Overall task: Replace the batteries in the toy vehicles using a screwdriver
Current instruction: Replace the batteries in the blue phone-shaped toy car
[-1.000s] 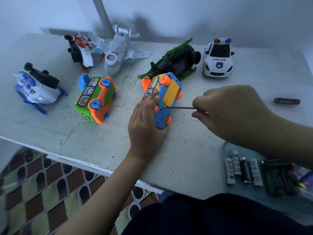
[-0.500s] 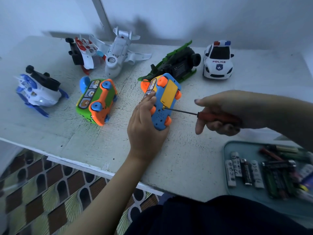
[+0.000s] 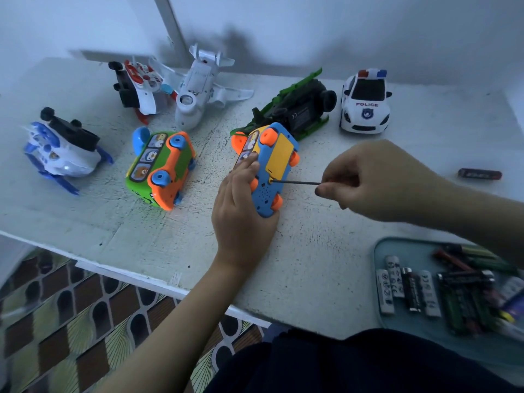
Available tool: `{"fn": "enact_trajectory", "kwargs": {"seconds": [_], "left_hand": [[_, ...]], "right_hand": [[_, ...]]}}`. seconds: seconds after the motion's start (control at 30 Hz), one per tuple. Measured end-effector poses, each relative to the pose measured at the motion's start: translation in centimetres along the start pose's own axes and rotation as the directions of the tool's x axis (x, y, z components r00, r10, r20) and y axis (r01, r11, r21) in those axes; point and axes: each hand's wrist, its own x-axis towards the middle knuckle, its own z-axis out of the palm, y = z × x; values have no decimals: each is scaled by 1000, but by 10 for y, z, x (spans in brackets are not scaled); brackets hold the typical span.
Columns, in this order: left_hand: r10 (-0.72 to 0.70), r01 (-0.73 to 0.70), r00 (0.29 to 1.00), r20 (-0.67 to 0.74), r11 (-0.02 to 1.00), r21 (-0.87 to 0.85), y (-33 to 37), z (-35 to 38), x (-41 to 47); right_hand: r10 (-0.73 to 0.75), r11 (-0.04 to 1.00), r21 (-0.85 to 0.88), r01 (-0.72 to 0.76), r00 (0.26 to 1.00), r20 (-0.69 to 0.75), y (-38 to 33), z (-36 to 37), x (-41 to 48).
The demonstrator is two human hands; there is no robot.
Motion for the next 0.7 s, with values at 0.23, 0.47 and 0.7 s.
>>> {"fn": "enact_trajectory", "kwargs": {"seconds": [0.23, 0.47, 0.7], "left_hand": [[-54, 54, 999, -6, 999, 9, 0, -1, 1], [-103, 103, 995, -11, 995, -11, -2, -2, 2], [-52, 52, 999, 7, 999, 0, -1, -2, 3]], "right_hand": [[-550, 777, -487, 398, 805, -221, 24, 27, -5], [-305, 933, -268, 241, 924, -230, 16, 14, 1], [224, 741, 453, -496, 818, 530, 11, 5, 11]]}}
